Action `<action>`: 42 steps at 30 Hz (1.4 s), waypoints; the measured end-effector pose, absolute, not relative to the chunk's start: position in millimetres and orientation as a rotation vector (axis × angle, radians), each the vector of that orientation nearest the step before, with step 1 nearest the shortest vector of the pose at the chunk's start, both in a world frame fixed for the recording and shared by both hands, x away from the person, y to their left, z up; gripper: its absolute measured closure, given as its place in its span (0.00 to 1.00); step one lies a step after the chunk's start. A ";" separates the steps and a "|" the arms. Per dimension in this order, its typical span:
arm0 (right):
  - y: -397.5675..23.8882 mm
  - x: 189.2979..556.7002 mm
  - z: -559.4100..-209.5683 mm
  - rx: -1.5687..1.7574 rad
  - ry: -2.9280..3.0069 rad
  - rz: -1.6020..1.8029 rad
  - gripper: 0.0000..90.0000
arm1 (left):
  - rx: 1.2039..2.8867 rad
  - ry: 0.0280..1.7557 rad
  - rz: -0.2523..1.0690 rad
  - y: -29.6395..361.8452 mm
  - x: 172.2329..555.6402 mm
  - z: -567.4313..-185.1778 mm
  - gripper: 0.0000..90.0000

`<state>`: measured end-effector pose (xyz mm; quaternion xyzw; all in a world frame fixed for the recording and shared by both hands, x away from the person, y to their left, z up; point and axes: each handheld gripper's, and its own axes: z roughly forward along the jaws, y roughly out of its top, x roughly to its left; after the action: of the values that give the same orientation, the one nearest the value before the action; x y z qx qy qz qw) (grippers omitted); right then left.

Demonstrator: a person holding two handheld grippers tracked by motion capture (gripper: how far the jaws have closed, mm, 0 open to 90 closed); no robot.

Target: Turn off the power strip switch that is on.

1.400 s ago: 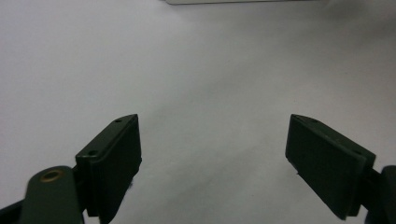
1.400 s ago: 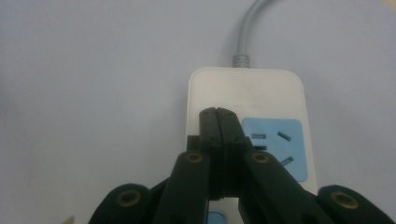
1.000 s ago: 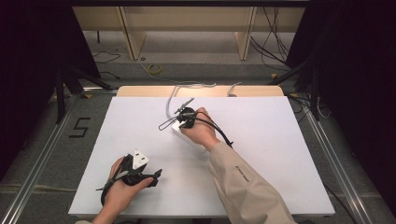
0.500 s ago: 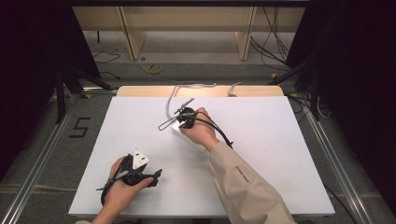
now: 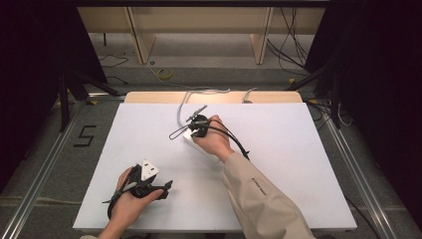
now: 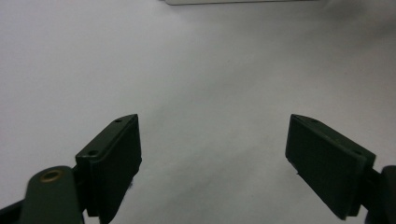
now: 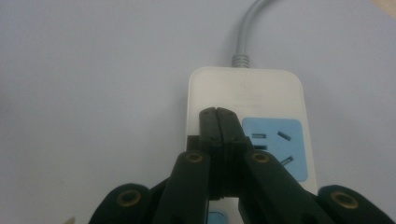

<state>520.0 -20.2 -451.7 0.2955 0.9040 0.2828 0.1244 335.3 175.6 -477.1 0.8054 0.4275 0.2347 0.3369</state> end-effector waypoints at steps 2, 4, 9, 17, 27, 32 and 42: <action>-20.2 519.8 -451.6 0.863 2.633 0.824 1.00 | 2.099 1.115 0.611 175.7 335.4 -477.2 0.20; -20.3 519.8 -451.6 0.863 2.633 0.823 1.00 | 2.100 1.114 0.613 175.7 335.5 -477.1 0.20; -20.7 519.8 -452.0 0.865 2.628 0.831 1.00 | 2.101 1.113 0.614 175.6 335.4 -477.0 0.20; -20.6 519.4 -452.1 0.887 2.621 0.841 1.00 | 2.100 1.112 0.613 175.5 335.5 -477.1 0.20; -26.2 516.6 -449.6 0.889 2.603 0.861 1.00 | 2.100 1.113 0.614 175.7 335.7 -477.2 0.20; -32.6 515.9 -447.9 0.880 2.596 0.874 1.00 | 2.099 1.116 0.612 175.5 335.6 -477.3 0.20; -45.4 510.9 -445.1 0.901 2.601 0.884 1.00 | 2.097 1.118 0.610 175.6 335.7 -477.5 0.20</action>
<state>510.9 -45.4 -445.1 0.3091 0.8926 0.3033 0.1252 335.7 175.6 -477.5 0.8046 0.4291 0.2342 0.3372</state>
